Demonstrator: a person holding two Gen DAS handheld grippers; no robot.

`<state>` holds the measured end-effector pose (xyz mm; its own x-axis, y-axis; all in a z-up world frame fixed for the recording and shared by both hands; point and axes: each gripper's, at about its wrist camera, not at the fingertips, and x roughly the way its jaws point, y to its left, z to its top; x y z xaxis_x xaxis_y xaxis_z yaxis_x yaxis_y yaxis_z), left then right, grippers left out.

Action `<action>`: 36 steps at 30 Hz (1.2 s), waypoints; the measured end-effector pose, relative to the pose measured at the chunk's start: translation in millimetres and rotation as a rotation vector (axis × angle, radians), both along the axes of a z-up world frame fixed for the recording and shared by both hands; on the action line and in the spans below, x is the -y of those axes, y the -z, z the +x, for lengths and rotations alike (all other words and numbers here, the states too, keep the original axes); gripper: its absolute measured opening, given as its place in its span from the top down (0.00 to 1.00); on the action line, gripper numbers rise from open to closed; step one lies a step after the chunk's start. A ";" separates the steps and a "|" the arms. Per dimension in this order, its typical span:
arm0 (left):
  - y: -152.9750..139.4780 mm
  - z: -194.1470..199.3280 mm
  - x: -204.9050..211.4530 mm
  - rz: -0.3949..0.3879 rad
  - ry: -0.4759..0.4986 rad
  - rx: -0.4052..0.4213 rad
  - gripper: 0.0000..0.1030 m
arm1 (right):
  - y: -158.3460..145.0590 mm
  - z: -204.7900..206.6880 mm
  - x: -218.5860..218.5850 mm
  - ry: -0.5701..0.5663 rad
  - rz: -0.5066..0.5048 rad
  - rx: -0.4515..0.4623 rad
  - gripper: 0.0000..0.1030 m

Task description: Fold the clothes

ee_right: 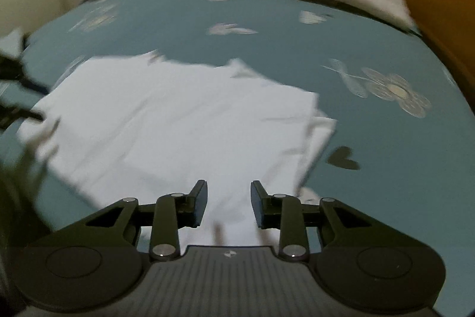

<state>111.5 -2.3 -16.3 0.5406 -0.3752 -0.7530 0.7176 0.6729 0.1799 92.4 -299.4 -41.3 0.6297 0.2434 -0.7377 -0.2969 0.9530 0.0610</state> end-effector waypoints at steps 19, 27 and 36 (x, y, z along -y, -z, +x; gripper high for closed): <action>40.5 27.0 81.2 -0.168 0.067 -0.138 0.50 | 62.4 83.0 89.9 0.234 0.533 -0.045 0.51; 45.6 25.4 88.7 -0.132 0.105 -0.127 0.44 | 50.2 85.3 90.3 0.232 0.480 -0.001 0.94; 39.3 19.5 79.1 -0.111 0.047 -0.110 0.38 | 36.4 74.4 88.6 0.272 0.362 -0.038 0.77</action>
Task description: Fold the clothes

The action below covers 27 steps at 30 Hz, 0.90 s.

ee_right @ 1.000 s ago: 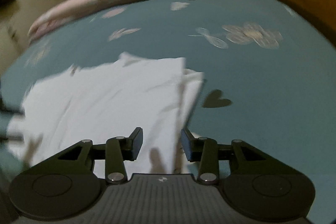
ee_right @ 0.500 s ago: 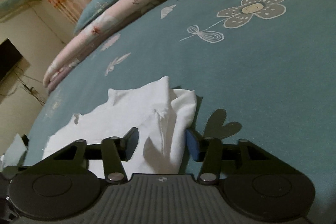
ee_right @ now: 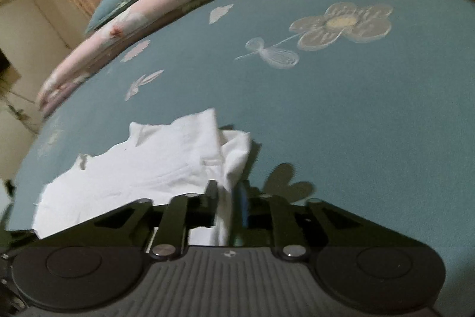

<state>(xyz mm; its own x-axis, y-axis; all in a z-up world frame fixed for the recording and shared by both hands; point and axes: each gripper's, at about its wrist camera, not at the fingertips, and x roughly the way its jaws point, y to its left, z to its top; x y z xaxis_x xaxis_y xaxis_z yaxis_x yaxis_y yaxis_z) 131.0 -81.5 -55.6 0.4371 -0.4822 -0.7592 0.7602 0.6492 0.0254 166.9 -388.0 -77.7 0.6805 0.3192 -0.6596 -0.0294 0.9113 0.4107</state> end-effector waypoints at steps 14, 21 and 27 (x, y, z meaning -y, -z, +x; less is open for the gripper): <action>-3.6 -38.8 -4.6 0.012 -0.134 -0.017 0.22 | 9.5 -95.0 -11.7 -0.141 0.067 -0.151 0.70; -7.1 -41.4 -37.0 -0.046 -0.291 -0.076 0.18 | -20.4 -98.7 -50.5 -0.213 0.011 -0.047 0.58; 8.4 -51.0 -51.6 -0.044 -0.382 -0.149 0.17 | 11.7 -97.6 -77.9 -0.243 -0.043 -0.103 0.57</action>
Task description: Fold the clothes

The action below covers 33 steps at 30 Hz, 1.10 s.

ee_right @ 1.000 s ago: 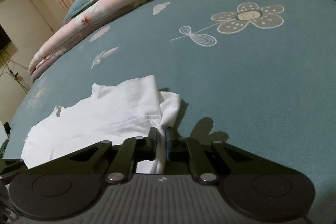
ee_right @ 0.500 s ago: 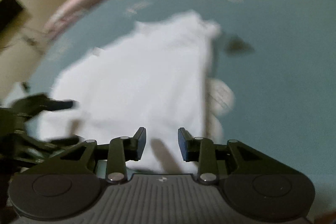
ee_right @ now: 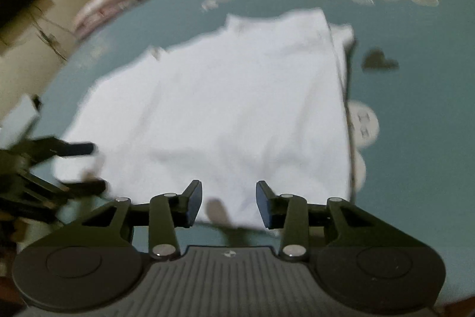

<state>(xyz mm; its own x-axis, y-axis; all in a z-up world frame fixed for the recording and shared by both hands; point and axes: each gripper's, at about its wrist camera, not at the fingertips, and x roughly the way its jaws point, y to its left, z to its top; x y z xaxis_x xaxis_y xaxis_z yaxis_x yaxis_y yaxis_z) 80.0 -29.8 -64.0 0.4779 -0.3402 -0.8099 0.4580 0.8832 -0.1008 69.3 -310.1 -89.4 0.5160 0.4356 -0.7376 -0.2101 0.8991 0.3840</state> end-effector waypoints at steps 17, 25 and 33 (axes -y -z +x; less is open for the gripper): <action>-8.3 24.6 -76.4 -0.120 -0.276 0.090 0.04 | -32.2 25.0 -28.5 0.074 -0.144 0.279 0.22; 4.4 21.4 -100.9 -0.104 -0.370 -0.022 0.04 | 9.3 32.9 -49.7 0.068 -0.161 0.278 0.00; -36.4 93.9 -115.4 -0.144 -0.422 0.049 0.04 | 10.6 26.8 -40.9 0.062 -0.103 0.329 0.00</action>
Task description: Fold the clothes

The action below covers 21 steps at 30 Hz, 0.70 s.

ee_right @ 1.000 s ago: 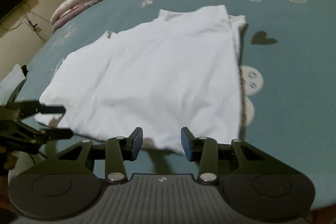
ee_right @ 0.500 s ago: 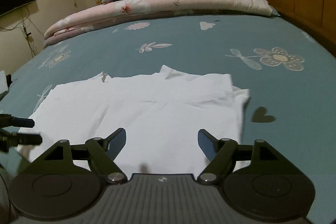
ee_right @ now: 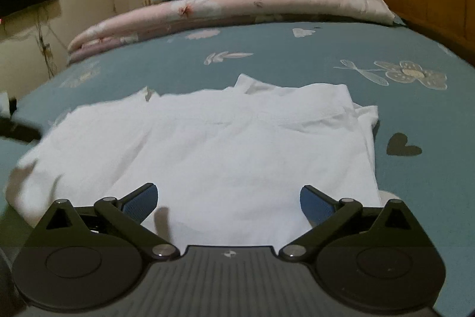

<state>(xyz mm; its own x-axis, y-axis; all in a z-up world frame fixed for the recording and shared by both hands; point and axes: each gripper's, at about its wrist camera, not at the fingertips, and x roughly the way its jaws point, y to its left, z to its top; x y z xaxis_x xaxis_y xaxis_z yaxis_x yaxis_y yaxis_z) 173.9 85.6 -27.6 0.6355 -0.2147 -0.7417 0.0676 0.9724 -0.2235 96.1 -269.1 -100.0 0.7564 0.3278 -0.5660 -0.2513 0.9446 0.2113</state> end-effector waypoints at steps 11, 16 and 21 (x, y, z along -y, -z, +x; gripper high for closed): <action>48.8 75.1 -35.9 -0.110 -0.198 -0.070 0.04 | -0.2 1.6 16.1 0.025 0.043 0.005 0.00; 25.0 76.3 -40.1 -0.005 -0.219 -0.056 0.06 | 0.6 3.3 13.2 0.029 0.015 0.013 0.00; -17.2 36.0 -29.6 -0.039 -0.145 -0.020 0.05 | 1.5 6.3 8.9 0.035 -0.015 0.016 0.00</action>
